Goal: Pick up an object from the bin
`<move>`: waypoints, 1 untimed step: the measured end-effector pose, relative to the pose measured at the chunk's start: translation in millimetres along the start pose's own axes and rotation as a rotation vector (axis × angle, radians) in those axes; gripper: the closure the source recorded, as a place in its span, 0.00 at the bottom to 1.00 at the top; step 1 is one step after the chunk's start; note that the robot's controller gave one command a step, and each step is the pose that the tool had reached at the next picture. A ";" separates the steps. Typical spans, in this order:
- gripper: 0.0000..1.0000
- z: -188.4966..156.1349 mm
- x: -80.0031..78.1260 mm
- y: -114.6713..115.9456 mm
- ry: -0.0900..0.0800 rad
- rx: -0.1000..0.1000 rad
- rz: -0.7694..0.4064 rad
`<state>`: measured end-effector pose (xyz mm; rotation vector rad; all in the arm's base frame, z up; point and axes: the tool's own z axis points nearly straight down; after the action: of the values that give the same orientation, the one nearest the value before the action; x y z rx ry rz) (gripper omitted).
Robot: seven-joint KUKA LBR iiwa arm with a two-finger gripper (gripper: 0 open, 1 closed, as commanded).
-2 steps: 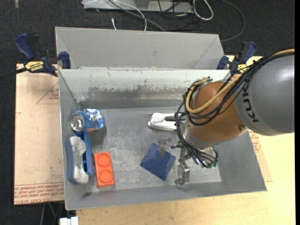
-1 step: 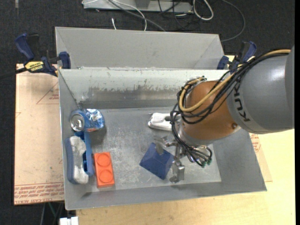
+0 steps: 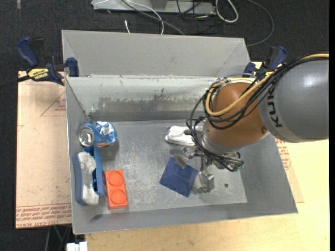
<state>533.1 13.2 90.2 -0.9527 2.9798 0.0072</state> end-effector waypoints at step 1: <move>0.00 -2.4 9.2 25.2 -0.001 0.002 0.282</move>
Offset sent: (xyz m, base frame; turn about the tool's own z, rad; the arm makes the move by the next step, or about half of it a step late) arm 0.0000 0.0000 0.0000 0.0000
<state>511.0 28.4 92.5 -0.5247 3.0836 0.0081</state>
